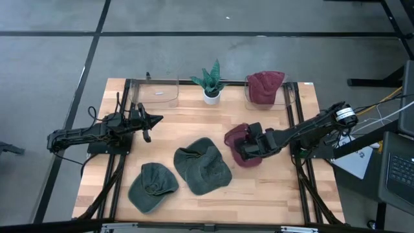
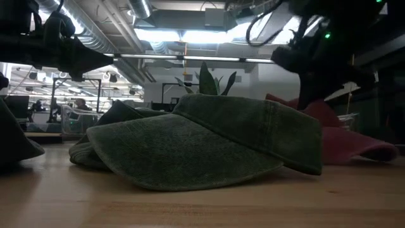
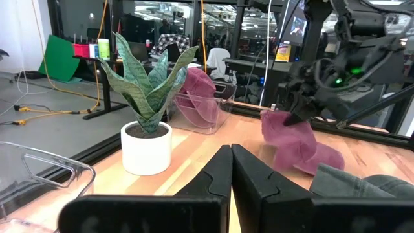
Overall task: Pick & Place hat
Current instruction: Put the red cap into the right transparent bin
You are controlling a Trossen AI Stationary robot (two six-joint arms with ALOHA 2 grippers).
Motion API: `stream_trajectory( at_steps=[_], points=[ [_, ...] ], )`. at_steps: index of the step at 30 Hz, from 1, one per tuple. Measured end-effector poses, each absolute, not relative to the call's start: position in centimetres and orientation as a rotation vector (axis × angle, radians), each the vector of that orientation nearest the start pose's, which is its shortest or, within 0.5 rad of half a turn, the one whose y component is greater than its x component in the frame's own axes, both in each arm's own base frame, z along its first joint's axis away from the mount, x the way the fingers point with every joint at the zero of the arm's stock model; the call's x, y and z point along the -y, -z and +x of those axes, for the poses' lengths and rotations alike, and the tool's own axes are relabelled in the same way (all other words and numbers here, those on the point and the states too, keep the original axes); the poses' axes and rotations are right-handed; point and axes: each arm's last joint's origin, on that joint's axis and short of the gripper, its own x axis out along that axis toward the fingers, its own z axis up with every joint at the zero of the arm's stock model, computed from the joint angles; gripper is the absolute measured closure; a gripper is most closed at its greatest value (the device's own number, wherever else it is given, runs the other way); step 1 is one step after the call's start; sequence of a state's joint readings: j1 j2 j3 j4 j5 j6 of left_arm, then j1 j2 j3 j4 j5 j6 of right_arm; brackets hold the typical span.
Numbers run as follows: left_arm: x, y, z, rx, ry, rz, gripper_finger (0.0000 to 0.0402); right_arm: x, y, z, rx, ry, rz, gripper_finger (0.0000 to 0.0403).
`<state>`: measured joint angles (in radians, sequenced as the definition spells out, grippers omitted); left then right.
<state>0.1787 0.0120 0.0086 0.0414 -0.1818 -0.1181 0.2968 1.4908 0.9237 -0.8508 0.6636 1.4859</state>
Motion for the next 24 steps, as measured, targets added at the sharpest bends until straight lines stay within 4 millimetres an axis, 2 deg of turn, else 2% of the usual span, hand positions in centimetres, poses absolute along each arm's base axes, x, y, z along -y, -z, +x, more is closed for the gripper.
stream_trajectory(
  at_steps=[13, 24],
  points=[
    [-2.2, -16.9, 9.5, 0.059, -0.358, -0.117, 0.0398, -7.8, -22.5, 22.3, -0.536, 0.976, 0.472, 0.0396],
    [-2.2, -17.0, 9.5, 0.060, -0.358, -0.117, 0.0398, -7.1, -25.0, 20.3, -0.462, 0.950, 0.416, 0.0396]
  ],
)
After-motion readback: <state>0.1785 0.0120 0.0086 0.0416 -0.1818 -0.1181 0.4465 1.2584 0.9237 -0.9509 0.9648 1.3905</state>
